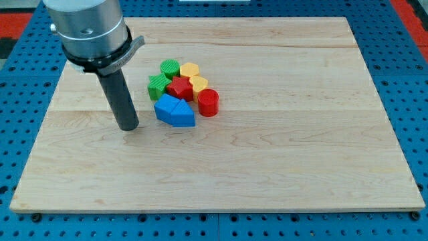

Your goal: Move the red circle into the yellow blocks

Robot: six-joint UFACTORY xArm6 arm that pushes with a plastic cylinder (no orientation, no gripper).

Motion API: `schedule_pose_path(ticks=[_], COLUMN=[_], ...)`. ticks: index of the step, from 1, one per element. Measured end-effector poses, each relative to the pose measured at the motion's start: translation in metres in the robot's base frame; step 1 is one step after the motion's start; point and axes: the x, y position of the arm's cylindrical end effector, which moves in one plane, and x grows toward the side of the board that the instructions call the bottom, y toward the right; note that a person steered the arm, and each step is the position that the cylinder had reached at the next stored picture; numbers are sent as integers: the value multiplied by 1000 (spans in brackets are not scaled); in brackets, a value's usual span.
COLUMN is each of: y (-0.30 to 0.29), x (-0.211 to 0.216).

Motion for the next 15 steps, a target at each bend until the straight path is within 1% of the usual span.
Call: schedule_pose_path(ticks=[1, 3, 4, 5, 7, 8, 9, 10, 11, 12, 13, 14, 15], y=[13, 99, 129, 129, 148, 175, 198, 234, 226, 192, 145, 119, 180], x=[4, 4, 4, -3, -59, -82, -98, -105, -127, -111, -106, -106, -111])
